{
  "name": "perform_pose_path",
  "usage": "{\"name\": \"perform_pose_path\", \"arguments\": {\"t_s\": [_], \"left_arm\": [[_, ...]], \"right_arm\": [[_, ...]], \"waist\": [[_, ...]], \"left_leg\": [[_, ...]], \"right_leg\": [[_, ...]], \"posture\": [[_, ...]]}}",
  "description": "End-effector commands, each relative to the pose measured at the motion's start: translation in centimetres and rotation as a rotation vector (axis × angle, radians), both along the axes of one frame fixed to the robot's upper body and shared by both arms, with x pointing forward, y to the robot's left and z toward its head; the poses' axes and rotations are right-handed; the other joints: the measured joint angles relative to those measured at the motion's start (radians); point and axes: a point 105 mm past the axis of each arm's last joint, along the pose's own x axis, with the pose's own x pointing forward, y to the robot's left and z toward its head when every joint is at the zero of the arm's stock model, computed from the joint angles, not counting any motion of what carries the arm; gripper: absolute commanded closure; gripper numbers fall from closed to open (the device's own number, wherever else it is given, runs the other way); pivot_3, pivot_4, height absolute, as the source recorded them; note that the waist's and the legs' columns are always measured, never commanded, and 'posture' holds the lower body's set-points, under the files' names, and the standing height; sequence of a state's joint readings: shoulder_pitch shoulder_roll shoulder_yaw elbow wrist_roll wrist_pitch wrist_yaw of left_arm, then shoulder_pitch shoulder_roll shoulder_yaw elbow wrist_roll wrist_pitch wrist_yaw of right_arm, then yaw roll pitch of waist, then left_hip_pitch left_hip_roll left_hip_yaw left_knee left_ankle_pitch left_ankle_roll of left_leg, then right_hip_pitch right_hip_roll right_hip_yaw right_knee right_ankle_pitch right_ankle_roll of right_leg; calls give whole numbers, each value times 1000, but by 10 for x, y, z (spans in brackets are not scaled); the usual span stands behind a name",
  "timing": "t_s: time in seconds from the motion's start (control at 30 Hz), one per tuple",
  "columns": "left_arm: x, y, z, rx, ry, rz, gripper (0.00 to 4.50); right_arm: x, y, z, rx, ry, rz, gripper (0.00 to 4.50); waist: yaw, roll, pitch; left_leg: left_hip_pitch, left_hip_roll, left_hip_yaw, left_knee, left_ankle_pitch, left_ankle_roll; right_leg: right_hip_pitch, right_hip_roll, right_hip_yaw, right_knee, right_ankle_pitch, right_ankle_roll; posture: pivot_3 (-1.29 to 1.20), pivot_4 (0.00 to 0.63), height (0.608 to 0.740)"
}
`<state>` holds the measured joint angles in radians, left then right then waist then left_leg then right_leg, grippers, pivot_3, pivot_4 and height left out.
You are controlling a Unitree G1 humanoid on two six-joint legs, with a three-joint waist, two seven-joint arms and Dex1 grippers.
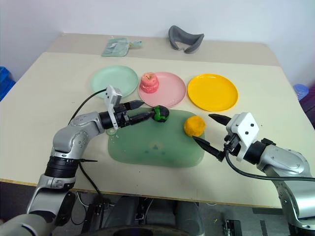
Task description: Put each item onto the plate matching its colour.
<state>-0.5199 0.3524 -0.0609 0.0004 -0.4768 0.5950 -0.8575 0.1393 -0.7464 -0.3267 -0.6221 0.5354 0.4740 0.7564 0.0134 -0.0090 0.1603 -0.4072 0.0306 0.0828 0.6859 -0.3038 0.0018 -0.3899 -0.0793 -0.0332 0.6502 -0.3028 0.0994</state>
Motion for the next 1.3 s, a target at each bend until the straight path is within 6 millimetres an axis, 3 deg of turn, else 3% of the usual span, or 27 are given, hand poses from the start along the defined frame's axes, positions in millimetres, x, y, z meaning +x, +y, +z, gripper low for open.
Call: {"name": "perform_pose_path", "arguments": {"t_s": [0.03, 0.23, 0.37, 0.63, 0.73, 0.83, 0.93, 1.07, 1.3], "left_arm": [[12, -13, 12, 61, -136, 10, 20], [32, -43, 12, 157, -277, 36, 20], [39, -58, 2, 187, -270, 46, 20], [37, -58, -17, 232, -222, 19, 20], [36, -56, -18, 231, -213, 11, 837], [37, -56, -17, 232, -227, 16, 2259], [37, -54, -14, 217, -237, 31, 2259], [44, -38, 12, 75, -253, 134, 2259], [58, 26, 59, -263, -212, 383, 2259]], "right_arm": [[-2, 1, 8, -7, -41, 7, 0], [-6, -1, 7, -9, -46, -16, 0], [-11, -4, 4, -8, -43, -31, 0], [-18, -8, 0, -7, -39, -54, 0], [-19, -8, -1, -6, -39, -59, 0], [-19, -8, -2, -5, -39, -60, 0], [-18, -8, -1, -6, -41, -58, 0], [-15, -8, -1, -8, -44, -53, 0], [-10, -6, 1, -7, -49, -31, 0]], "waist": [[5, 0, 0], [13, 0, 0], [21, 0, 0], [23, 0, 0], [24, 0, 0], [24, 0, 0], [24, 0, 0], [22, 0, 0], [22, 0, 0]], "left_leg": [[0, -1, 0, 0, 0, 0], [0, -2, 0, 0, -1, 1], [0, -3, 0, 0, -1, 2], [0, -2, 0, 0, -1, 2], [0, -2, 0, 0, -1, 2], [0, -2, 0, 0, -1, 2], [0, -2, 0, 0, -1, 2], [0, -1, 0, 0, -1, 2], [0, 0, 0, 1, -1, 2]], "right_leg": [[0, 0, 0, 0, 0, 0], [0, -1, 0, 0, 0, 0], [0, -1, 0, -1, 0, 0], [0, -1, 0, 0, 0, 0], [0, -1, 0, 0, 0, 0], [0, -1, 0, 0, 0, 0], [0, -1, 0, 0, 0, 0], [0, -1, 0, 0, 0, 0], [0, -1, 0, 0, 0, 0]], "posture": [[0, 150, 740], [0, 150, 740], [0, 150, 740], [0, 150, 740], [0, 150, 740], [0, 150, 740], [0, 150, 740], [0, 150, 740], [0, 150, 740]]}}
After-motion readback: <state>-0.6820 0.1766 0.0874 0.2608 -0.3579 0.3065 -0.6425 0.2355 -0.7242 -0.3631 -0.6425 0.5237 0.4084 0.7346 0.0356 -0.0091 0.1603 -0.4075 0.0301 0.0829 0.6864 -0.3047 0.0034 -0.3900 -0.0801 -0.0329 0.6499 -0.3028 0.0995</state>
